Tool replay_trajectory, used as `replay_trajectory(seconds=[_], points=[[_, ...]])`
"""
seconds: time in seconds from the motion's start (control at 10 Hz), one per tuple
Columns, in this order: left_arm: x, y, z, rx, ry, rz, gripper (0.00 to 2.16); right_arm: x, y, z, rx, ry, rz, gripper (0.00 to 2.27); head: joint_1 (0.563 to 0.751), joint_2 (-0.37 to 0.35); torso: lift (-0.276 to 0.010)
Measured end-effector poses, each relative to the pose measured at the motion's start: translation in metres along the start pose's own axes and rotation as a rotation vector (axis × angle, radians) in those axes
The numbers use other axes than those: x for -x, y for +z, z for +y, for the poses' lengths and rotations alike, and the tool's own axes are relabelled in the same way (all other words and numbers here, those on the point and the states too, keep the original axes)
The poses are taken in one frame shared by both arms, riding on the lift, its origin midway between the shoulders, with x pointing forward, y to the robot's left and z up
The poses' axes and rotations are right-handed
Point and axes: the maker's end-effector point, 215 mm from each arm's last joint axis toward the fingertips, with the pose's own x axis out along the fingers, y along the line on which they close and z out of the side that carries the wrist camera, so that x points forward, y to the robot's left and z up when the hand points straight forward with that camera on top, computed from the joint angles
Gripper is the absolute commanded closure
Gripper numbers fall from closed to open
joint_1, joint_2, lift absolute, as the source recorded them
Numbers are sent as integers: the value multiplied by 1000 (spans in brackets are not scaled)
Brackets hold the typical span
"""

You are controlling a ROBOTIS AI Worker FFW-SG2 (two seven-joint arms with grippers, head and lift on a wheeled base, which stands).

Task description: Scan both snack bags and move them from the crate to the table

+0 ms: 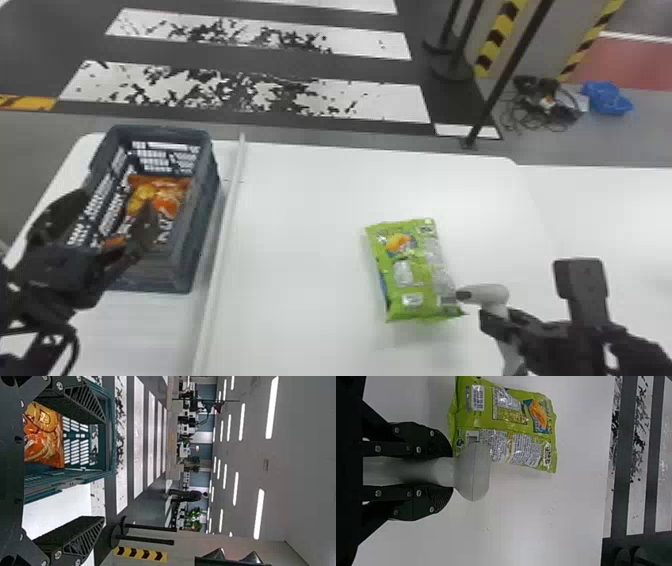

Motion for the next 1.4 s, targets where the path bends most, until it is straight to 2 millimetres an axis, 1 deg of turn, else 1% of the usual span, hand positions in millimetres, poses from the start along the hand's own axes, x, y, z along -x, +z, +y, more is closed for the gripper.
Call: replay_trajectory(seconds=[0.3,0.4,0.6,0.9,1.0,1.2,1.3,1.4], points=[[2,0,1,-1,2,-3,147,-5,-5,27,15,43,17,2246,695,-46,-35],[3,1,2,-3,3,-5,147,-8,-7,32,21,50,23,2246,695,-34,-35],[4,2,3,-5,4,-7,147,-10,-8,35,25,53,32,2246,695,-24,-35],[4,3,2,-6,0,-8,147,-9,-8,34,24,50,35,2246,695,-26,-35],[4,3,2,-6,0,-7,147,-8,-3,31,24,43,25,2246,695,-30,-35],[5,2,3,-7,1,-6,147,-8,16,15,14,10,-8,2246,695,-46,-35],[5,2,3,-7,1,-6,147,-15,28,2,6,-15,-29,2246,695,-65,-35],[5,3,3,-8,1,-8,147,-27,39,-17,0,-42,-52,2246,695,-88,-35]])
